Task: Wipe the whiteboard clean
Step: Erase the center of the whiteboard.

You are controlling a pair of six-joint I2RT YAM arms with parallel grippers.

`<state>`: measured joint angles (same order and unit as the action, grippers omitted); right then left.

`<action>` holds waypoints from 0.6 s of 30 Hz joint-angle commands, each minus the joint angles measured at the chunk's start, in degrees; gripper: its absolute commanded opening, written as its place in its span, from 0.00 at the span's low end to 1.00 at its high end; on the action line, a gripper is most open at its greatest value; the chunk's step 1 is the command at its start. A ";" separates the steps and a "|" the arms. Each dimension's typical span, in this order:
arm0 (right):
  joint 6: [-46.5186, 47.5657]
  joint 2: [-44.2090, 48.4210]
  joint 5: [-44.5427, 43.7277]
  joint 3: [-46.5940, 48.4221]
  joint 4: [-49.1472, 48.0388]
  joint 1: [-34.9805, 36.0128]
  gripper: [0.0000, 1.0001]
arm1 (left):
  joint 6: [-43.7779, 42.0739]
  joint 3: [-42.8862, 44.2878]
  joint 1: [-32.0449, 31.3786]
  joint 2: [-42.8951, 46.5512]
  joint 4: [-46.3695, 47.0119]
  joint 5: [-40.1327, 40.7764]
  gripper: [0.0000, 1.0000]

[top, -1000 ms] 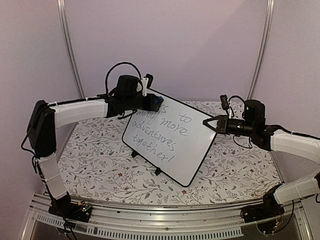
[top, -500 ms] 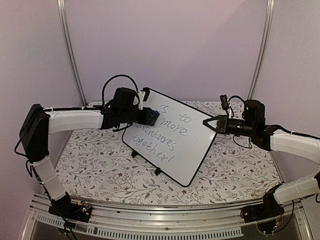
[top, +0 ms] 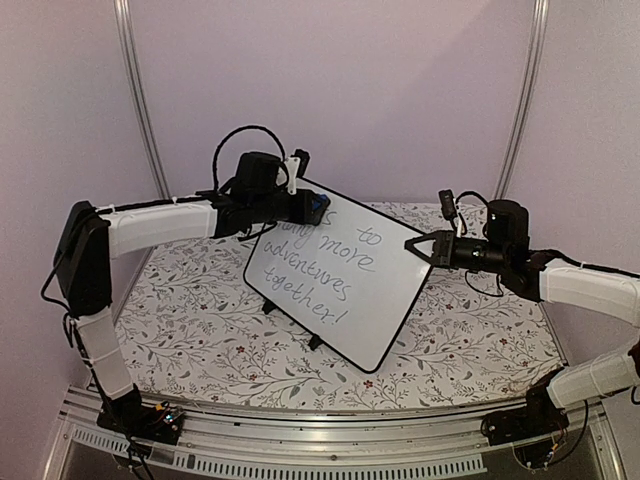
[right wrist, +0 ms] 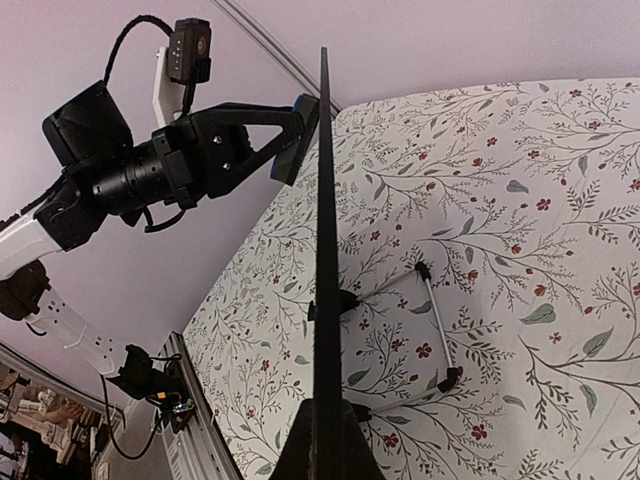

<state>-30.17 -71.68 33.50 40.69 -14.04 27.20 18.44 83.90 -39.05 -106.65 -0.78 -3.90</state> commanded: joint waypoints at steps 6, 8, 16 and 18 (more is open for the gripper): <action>7.81 -1.55 7.76 -0.12 4.20 3.46 0.00 | 2.07 -12.75 -3.34 2.34 1.78 -0.25 0.00; 7.77 -1.58 7.77 -0.17 3.99 3.47 0.00 | 1.92 -13.22 -3.32 2.22 2.04 0.15 0.00; 7.45 -1.81 7.91 0.27 3.97 3.76 0.00 | 0.05 -4.04 -1.89 -1.32 0.96 0.11 0.00; 7.51 -1.80 7.95 0.36 4.17 3.76 0.00 | -0.32 -0.88 -1.24 -2.68 -0.06 -0.46 0.00</action>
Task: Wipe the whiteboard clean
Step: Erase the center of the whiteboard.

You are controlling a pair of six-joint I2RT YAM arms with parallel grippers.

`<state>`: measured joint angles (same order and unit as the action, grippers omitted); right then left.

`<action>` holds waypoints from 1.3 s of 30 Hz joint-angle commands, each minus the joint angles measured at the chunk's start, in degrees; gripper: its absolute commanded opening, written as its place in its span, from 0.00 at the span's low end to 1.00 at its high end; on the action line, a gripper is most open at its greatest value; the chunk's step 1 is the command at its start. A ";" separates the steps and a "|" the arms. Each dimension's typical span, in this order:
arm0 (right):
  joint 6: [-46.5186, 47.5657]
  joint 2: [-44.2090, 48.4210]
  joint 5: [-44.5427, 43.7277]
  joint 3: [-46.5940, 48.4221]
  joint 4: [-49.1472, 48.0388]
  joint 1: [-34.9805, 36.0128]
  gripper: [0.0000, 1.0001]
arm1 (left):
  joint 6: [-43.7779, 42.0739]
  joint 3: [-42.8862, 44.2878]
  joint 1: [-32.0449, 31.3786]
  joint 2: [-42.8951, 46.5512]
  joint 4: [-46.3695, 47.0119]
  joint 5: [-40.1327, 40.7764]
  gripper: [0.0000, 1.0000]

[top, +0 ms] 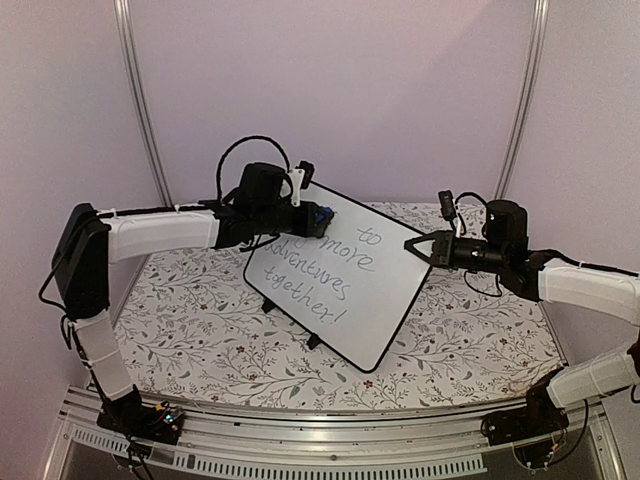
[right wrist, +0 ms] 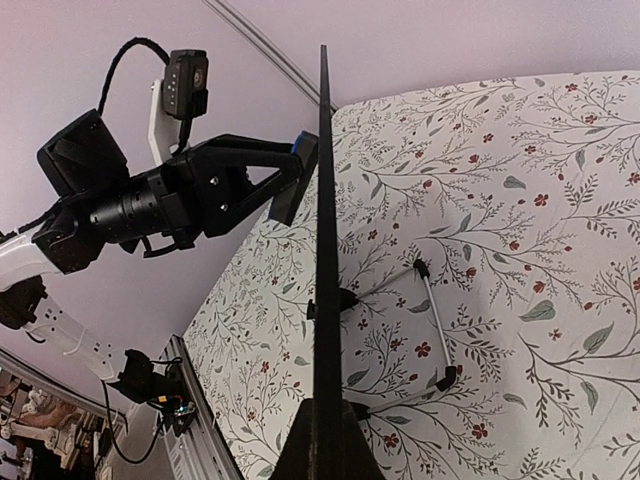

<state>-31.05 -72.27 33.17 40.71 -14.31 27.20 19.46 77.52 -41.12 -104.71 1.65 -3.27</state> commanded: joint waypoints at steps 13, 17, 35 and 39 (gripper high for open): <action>8.73 -1.76 8.36 0.68 4.65 3.74 0.00 | 3.38 -6.39 -1.30 -0.32 0.46 -3.00 0.00; 8.64 -2.00 8.45 0.61 4.21 3.82 0.00 | 4.65 -11.59 -1.37 0.62 1.85 -3.16 0.00; 8.49 -2.20 8.40 0.96 4.64 3.99 0.00 | 0.92 7.11 -0.48 -6.90 -5.95 0.41 0.00; 8.54 -2.17 8.34 0.71 4.64 4.00 0.00 | 2.79 -0.41 -1.17 -3.69 -3.97 0.33 0.00</action>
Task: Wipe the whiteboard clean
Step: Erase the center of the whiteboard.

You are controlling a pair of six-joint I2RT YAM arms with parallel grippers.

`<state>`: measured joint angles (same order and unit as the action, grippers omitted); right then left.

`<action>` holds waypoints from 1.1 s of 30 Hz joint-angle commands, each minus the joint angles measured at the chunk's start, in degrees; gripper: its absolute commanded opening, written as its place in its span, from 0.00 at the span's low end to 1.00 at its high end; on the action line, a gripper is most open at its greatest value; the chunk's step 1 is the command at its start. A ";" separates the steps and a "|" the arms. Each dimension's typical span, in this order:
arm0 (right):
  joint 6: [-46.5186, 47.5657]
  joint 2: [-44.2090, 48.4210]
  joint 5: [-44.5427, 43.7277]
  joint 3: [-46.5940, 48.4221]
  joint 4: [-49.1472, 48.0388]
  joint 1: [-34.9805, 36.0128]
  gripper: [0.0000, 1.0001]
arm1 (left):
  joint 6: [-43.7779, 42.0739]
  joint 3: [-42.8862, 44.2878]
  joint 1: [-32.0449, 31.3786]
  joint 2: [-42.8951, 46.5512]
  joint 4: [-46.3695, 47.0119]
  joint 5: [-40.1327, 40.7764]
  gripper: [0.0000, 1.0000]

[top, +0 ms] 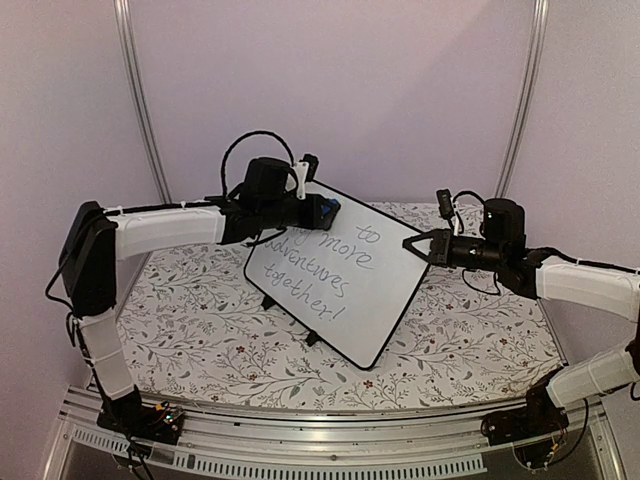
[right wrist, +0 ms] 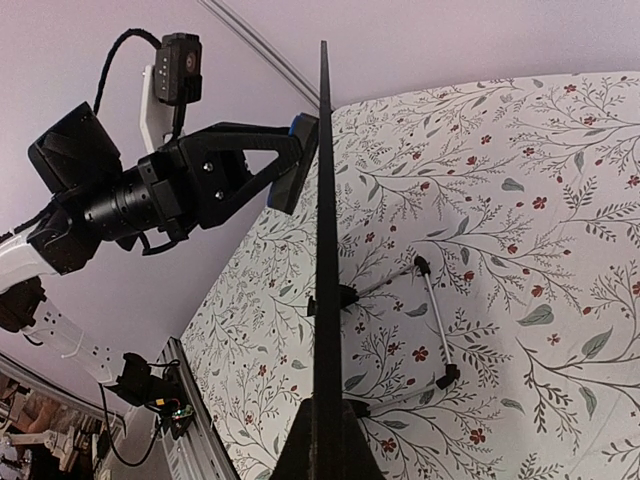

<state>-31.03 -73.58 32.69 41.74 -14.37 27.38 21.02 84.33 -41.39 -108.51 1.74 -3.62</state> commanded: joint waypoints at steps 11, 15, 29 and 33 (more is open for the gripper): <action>8.20 -1.97 8.99 -0.17 3.82 4.18 0.00 | 3.10 -13.80 -1.97 2.88 -3.08 1.99 0.00; 8.09 -1.94 8.98 0.01 3.89 4.26 0.00 | 1.65 -6.64 -1.94 -0.06 -4.31 2.39 0.00; 7.91 -1.83 8.93 -0.60 3.57 4.52 0.00 | -0.52 -1.00 -1.19 -2.95 -6.68 2.68 0.00; 7.92 -2.00 9.00 -0.69 3.31 4.53 0.00 | 0.03 -7.34 -2.56 -0.39 -6.22 3.31 0.00</action>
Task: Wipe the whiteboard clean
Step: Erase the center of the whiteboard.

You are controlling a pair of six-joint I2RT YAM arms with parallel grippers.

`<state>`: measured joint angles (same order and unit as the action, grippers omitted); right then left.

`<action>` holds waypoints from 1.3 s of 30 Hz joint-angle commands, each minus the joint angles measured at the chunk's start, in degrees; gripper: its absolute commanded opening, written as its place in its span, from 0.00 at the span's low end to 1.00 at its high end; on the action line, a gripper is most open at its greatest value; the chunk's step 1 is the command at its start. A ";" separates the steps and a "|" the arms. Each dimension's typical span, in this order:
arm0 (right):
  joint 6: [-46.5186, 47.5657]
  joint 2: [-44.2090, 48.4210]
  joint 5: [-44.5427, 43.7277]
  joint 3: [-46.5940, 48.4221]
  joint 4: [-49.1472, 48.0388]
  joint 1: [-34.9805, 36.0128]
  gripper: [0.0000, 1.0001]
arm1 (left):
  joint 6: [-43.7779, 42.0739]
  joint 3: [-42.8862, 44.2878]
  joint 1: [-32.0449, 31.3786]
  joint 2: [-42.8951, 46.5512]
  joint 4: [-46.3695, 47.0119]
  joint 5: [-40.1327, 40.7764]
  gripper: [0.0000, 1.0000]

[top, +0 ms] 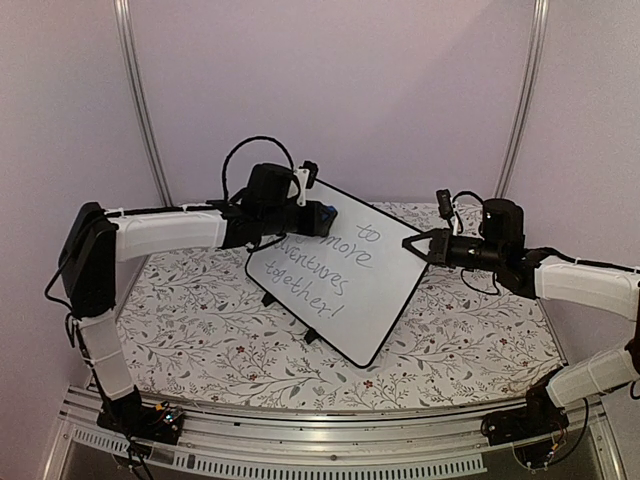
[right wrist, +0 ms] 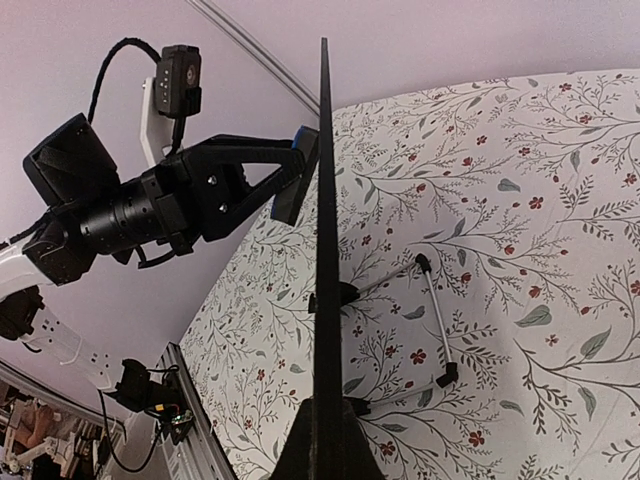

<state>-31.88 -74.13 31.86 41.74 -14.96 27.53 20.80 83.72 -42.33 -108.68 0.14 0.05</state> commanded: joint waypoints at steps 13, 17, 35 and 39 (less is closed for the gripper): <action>8.48 -2.36 10.06 -0.59 3.10 4.72 0.00 | 0.14 -6.25 -4.26 -0.29 -3.75 -0.72 0.00; 8.24 -2.01 9.82 -0.84 3.18 4.82 0.00 | -0.79 -2.75 -6.02 -2.04 -3.75 -1.28 0.00; 8.18 -2.62 9.99 -0.21 3.23 5.08 0.00 | -1.47 -3.08 -10.04 -3.69 -5.08 -0.23 0.00; 8.15 -2.68 9.98 0.00 3.35 5.17 0.00 | -1.27 -4.78 -10.49 -2.61 -5.33 1.63 0.00</action>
<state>-32.27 -74.72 31.77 41.74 -15.70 27.64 20.12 81.91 -50.11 -108.03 0.01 3.07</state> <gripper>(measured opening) 0.038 0.253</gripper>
